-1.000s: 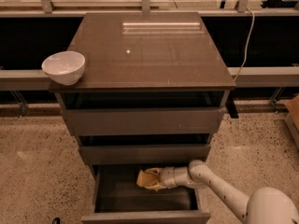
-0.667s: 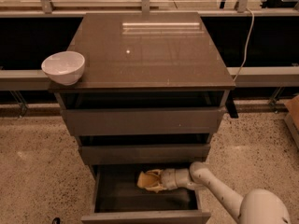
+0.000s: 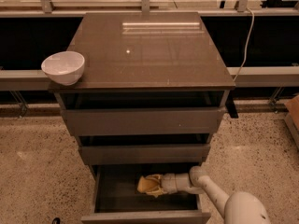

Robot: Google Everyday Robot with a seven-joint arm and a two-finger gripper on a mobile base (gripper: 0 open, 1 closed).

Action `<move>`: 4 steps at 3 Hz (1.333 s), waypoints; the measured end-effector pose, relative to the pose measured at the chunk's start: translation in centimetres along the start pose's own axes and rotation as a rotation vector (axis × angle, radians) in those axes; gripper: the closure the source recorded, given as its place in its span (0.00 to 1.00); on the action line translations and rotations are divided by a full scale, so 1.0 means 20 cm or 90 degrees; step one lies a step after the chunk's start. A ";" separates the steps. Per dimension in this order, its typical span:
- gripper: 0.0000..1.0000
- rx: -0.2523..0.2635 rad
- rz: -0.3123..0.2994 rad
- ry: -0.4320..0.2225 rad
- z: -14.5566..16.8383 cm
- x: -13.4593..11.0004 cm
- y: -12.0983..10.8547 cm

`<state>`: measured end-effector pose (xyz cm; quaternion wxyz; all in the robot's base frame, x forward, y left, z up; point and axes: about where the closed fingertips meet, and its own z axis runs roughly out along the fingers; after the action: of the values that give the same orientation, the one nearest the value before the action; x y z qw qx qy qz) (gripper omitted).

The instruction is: Place sponge into bottom drawer

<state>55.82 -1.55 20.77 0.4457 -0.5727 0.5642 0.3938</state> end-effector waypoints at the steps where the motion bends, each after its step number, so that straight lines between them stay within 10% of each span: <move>1: 0.81 0.015 0.017 -0.005 -0.01 0.07 0.02; 4: 0.11 0.009 0.020 -0.010 0.02 0.07 0.04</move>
Offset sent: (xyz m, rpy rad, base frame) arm -0.0030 -0.0068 -0.0130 0.0110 0.0181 -0.0294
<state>55.14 -1.49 19.22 0.4478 -0.5576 0.5722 0.4014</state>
